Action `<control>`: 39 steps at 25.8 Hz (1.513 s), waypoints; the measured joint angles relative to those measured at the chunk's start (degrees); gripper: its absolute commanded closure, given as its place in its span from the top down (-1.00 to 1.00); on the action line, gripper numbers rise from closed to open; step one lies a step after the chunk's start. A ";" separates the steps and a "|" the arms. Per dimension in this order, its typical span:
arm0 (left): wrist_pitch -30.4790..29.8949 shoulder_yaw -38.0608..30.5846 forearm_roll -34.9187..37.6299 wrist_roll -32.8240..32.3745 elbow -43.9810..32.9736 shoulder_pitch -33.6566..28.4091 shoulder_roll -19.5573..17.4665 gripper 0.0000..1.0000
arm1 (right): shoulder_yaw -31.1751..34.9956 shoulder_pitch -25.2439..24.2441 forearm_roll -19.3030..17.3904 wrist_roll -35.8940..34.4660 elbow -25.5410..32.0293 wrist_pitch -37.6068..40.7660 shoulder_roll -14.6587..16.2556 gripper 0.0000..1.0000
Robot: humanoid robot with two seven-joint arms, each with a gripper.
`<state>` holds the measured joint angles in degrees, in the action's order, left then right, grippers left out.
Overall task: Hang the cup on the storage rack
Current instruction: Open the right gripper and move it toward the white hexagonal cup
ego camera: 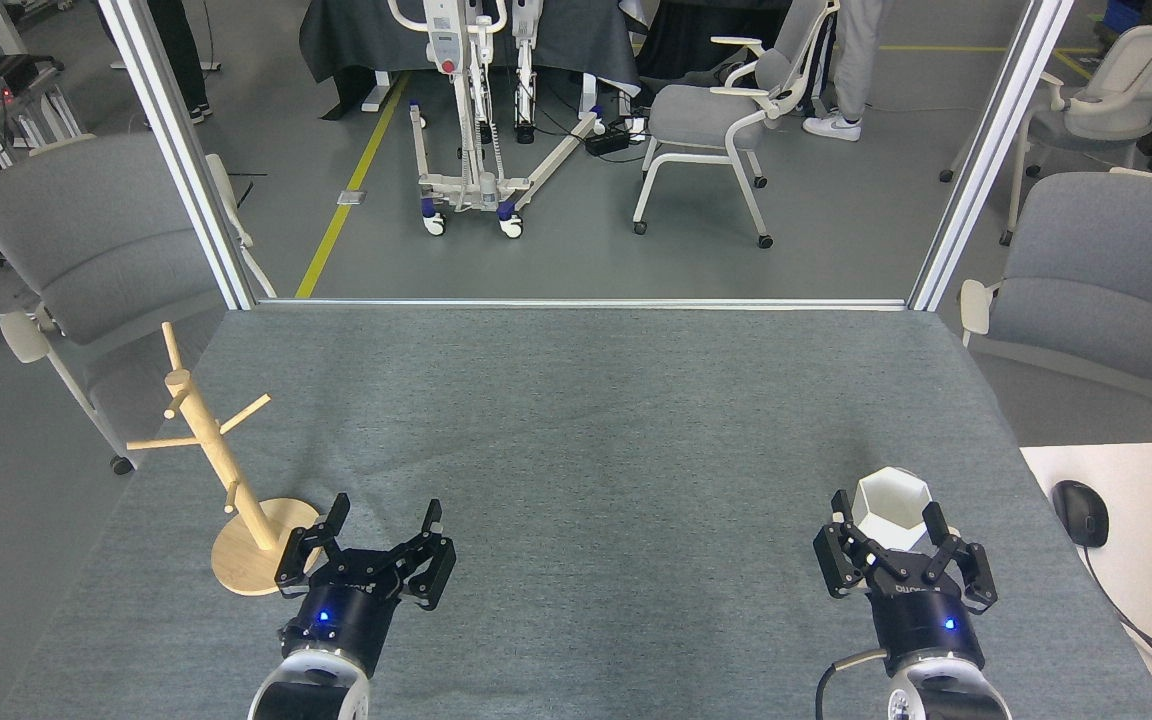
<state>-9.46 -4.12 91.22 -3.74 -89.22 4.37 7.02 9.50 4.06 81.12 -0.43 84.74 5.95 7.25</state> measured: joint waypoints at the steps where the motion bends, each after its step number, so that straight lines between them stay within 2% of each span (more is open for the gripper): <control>1: -0.09 0.01 0.00 -0.07 -0.10 0.00 0.00 0.99 | -0.04 -0.02 0.00 0.00 -0.13 0.00 0.05 0.99; 11: -0.55 2.45 -0.77 3.08 -1.00 -0.82 0.11 0.99 | 0.12 -0.15 0.00 0.16 -0.49 0.05 0.16 0.99; 18: -0.39 3.16 -1.48 3.46 -1.43 -1.11 -0.02 0.99 | 2.07 -1.10 -0.31 0.16 -1.00 0.17 3.13 0.99; 27: -0.64 3.38 -1.57 3.46 -1.41 -1.29 0.02 0.99 | 4.28 -0.83 -0.13 -4.73 -9.54 0.01 4.07 0.99; 33: -0.66 3.42 -1.57 3.47 -1.47 -1.29 0.09 0.99 | 4.17 -0.33 0.12 -6.01 -11.90 -0.43 3.97 0.99; 39: -0.66 3.46 -1.57 3.48 -0.95 -1.11 0.17 0.99 | 3.67 2.73 0.32 -6.15 -16.30 -0.47 4.35 0.99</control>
<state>-10.12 -0.66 89.65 -0.26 -90.16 3.27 7.20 13.16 6.79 81.44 -6.58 68.44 5.47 11.60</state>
